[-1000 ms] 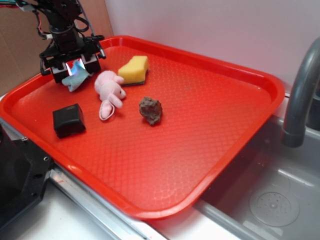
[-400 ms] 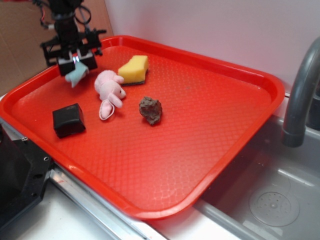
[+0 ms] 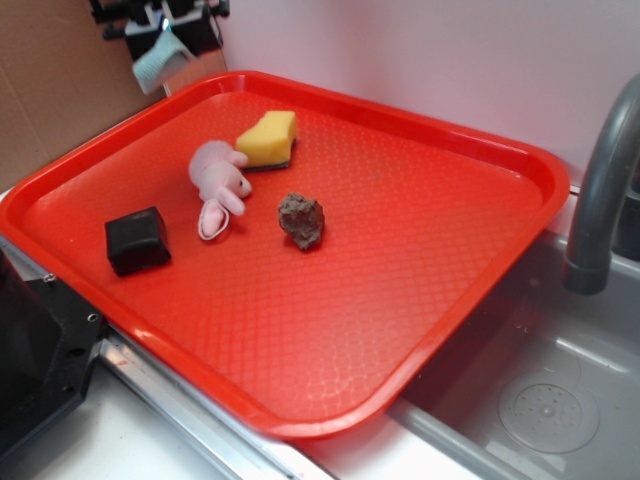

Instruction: Grab the blue cloth.

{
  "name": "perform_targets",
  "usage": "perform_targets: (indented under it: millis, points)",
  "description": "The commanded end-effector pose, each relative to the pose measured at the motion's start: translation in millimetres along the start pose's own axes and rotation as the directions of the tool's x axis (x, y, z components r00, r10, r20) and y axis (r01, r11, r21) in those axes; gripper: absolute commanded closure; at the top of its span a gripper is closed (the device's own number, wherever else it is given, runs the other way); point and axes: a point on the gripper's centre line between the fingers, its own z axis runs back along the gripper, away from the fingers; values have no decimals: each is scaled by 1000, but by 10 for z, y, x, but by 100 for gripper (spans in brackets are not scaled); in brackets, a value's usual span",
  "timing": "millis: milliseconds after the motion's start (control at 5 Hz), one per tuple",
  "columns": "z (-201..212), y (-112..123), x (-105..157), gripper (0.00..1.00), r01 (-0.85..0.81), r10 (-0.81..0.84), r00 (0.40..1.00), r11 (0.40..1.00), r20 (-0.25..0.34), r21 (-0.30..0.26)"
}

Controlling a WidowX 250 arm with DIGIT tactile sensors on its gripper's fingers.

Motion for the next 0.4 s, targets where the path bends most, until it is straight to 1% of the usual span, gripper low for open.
perform_targets:
  millis: [0, 200]
  points:
    - [627, -16, -472, 100, 188, -197, 980, 963, -29, -193]
    - [632, 14, -532, 100, 222, -241, 967, 954, -78, -202]
